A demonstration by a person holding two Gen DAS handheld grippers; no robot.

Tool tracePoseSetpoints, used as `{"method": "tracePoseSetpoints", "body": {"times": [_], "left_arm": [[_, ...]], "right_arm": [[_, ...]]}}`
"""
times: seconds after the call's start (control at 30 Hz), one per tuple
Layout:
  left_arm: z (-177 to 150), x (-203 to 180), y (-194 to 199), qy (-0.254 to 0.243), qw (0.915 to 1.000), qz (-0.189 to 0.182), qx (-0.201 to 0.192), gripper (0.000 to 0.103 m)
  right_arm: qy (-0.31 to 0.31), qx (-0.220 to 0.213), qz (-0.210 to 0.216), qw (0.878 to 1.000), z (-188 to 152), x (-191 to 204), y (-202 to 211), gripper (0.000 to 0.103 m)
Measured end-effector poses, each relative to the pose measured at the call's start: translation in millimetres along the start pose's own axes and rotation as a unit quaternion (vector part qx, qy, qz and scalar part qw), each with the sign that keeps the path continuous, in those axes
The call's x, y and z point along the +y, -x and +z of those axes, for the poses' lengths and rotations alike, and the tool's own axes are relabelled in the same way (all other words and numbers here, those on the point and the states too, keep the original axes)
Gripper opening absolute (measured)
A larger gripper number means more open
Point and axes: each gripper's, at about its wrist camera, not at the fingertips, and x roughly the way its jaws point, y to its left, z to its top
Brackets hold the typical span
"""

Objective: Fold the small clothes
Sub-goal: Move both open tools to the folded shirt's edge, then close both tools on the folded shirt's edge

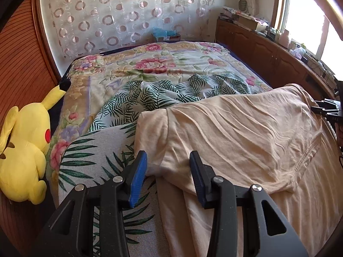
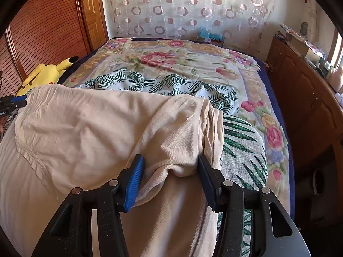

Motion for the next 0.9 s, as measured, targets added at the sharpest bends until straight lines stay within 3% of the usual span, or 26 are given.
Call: {"method": "tracePoseSetpoints", "body": {"times": [0.07, 0.1, 0.13, 0.17, 0.33, 0.37, 0.4, 0.43, 0.47, 0.5, 0.9], "left_arm": [[-1.0, 1.0, 5.9, -0.001, 0.9997, 0.020, -0.013, 0.042], [-1.2, 1.1, 8.6, -0.003, 0.9995, 0.025, -0.018, 0.037], [-1.3, 1.3, 10.7, -0.005, 0.9995, 0.025, -0.019, 0.028], [-1.6, 1.5, 12.2, -0.007, 0.9996, 0.021, -0.019, 0.005], [1.0, 2.0, 21.8, -0.005, 0.9992, 0.021, -0.034, 0.002], [3.1, 2.7, 23.2, -0.002, 0.9991, 0.025, -0.035, 0.007], [4.3, 4.0, 23.4, 0.002, 0.9992, 0.022, -0.033, 0.031], [5.4, 6.2, 22.8, 0.009, 0.9994, 0.017, -0.029, 0.047], [5.7, 8.7, 22.5, 0.016, 0.9994, 0.017, -0.027, 0.075], [5.6, 11.3, 21.4, 0.023, 0.9992, 0.016, -0.027, 0.085], [-0.8, 18.9, -5.6, 0.047, 0.9987, 0.006, 0.016, 0.085]], "right_arm": [[0.001, -0.002, 0.000, 1.000, -0.6, 0.0, 0.3, 0.053], [0.001, -0.002, 0.000, 1.000, -0.8, -0.2, 0.3, 0.053], [0.002, -0.003, 0.001, 1.000, -1.0, -0.8, 0.2, 0.053], [0.002, -0.003, 0.002, 1.000, -1.1, -1.5, -0.5, 0.053], [0.003, -0.005, 0.002, 1.000, -0.9, -2.2, -2.5, 0.053], [0.004, -0.006, 0.002, 1.000, -1.4, -2.3, -2.8, 0.053], [0.004, -0.006, 0.002, 1.000, -1.4, -2.6, -3.0, 0.053], [0.004, -0.007, 0.002, 1.000, -1.4, -2.8, -3.4, 0.053], [0.004, -0.007, 0.002, 1.000, -1.4, -3.0, -3.8, 0.053], [0.005, -0.007, 0.003, 1.000, -1.0, -3.4, -4.2, 0.053], [0.009, -0.005, 0.003, 1.000, 0.7, -4.4, -6.3, 0.052]]}}
